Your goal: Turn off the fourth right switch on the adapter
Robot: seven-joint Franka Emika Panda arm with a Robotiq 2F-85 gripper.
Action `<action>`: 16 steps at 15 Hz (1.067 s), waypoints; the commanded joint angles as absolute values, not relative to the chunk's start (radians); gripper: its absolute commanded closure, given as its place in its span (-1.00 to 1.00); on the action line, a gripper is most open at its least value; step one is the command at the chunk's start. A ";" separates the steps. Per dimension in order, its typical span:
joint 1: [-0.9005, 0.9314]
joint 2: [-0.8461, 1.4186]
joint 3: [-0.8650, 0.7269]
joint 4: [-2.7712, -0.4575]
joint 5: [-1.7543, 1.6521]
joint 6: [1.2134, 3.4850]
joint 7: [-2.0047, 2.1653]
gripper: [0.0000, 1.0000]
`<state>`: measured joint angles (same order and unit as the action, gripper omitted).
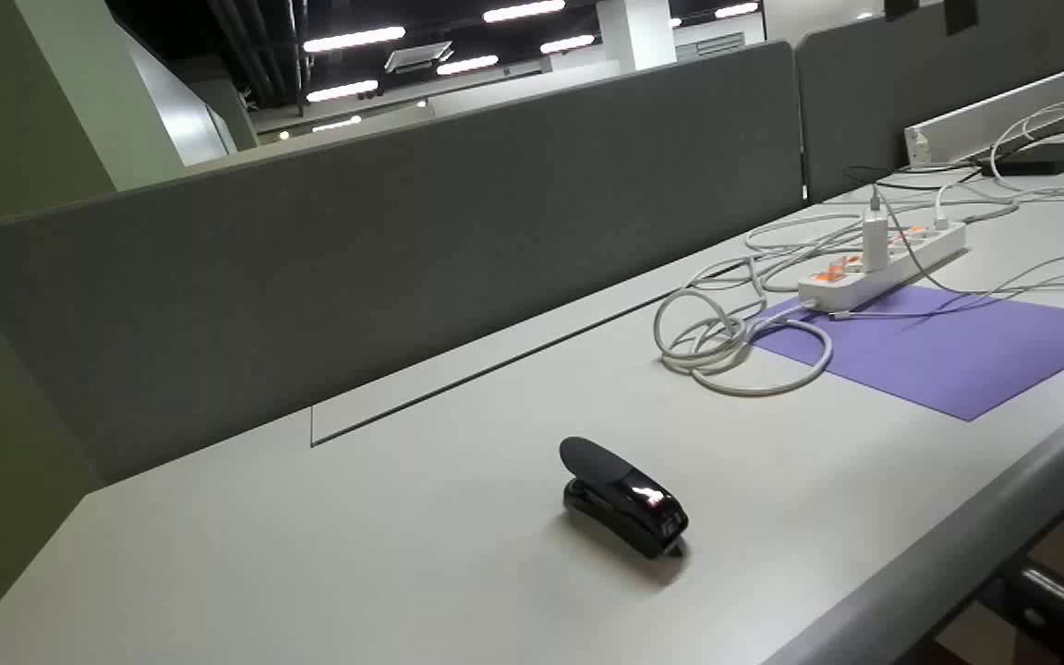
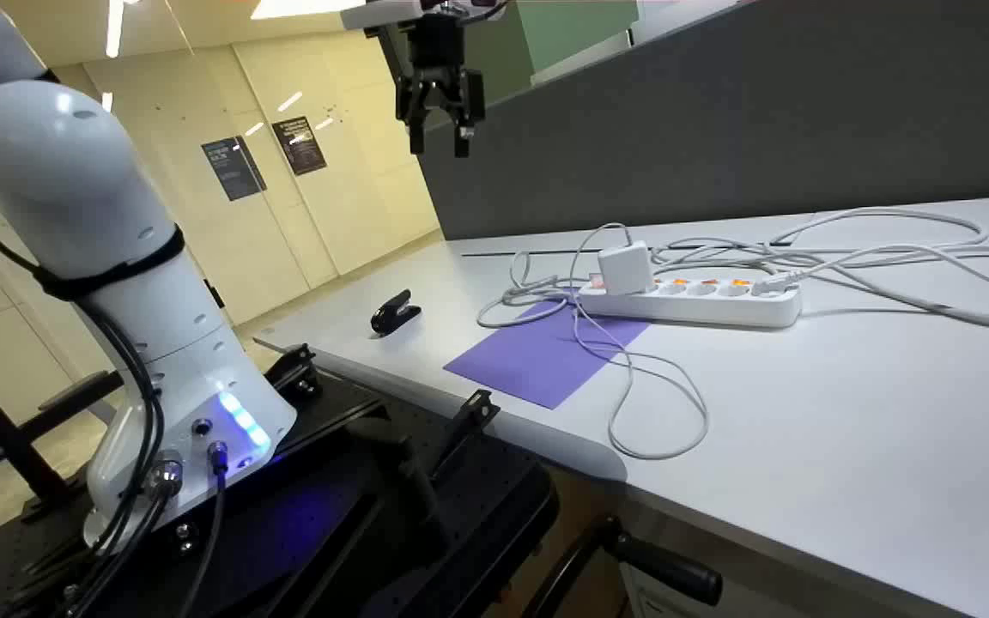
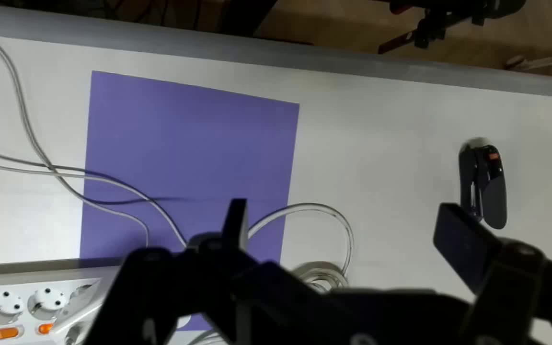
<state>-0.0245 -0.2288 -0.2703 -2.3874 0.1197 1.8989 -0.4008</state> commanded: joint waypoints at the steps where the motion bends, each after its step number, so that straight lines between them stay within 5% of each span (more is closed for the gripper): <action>1: -0.055 -0.226 -0.240 -2.385 0.126 1.897 -0.406 -1.00; 16: -0.055 -0.226 -0.240 -2.385 0.126 1.898 -0.407 -1.00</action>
